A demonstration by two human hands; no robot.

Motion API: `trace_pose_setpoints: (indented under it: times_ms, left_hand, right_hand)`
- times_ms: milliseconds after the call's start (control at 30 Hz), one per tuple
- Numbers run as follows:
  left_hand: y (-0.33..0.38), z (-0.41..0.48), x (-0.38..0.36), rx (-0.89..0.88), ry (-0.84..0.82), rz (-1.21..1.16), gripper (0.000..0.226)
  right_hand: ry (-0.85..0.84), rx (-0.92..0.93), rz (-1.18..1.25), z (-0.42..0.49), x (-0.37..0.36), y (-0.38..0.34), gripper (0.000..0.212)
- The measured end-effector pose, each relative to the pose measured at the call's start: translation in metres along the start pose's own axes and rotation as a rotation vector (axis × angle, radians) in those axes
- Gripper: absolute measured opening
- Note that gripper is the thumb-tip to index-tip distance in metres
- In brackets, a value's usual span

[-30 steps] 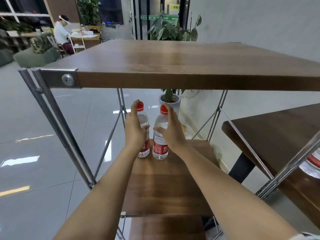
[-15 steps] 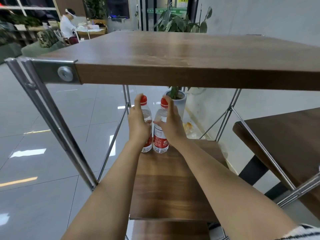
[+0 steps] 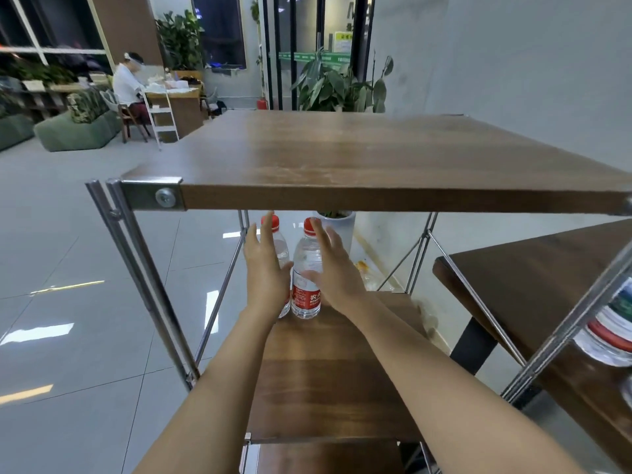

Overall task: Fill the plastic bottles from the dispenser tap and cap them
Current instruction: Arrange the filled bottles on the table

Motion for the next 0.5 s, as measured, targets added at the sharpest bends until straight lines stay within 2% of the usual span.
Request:
trace_pose_setpoints:
  times_ms: [67, 167, 267, 367, 500]
  left_hand:
    - [0.01, -0.014, 0.003, -0.061, -0.005, 0.04, 0.084]
    - [0.026, -0.042, 0.006, -0.058, -0.07, 0.08, 0.075]
    - [0.049, -0.076, 0.016, -0.153, -0.111, 0.043, 0.068]
    - [0.078, -0.109, 0.029, -0.192, -0.17, -0.026, 0.055]
    - [0.122, -0.149, 0.036, -0.351, -0.223, -0.12, 0.041]
  right_hand:
    - [0.006, -0.001, 0.0, -0.02, 0.01, -0.005, 0.089]
    - [0.03, -0.01, 0.063, -0.057, 0.034, -0.014, 0.072]
    - [0.039, -0.027, 0.045, -0.102, 0.065, -0.021, 0.059]
    - [0.093, -0.035, 0.02, -0.144, 0.09, -0.022, 0.057]
    - [0.249, -0.046, 0.008, -0.207, 0.131, -0.019, 0.051]
Point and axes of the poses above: each hand's wrist, its own z-axis towards the middle knuckle, its own x-axis out of the back of the hand, y = z × x, the point moved 3 cm from there along z, towards the middle knuckle, and after that the axes turned 7 degrees about z, right-handed, at the moved point
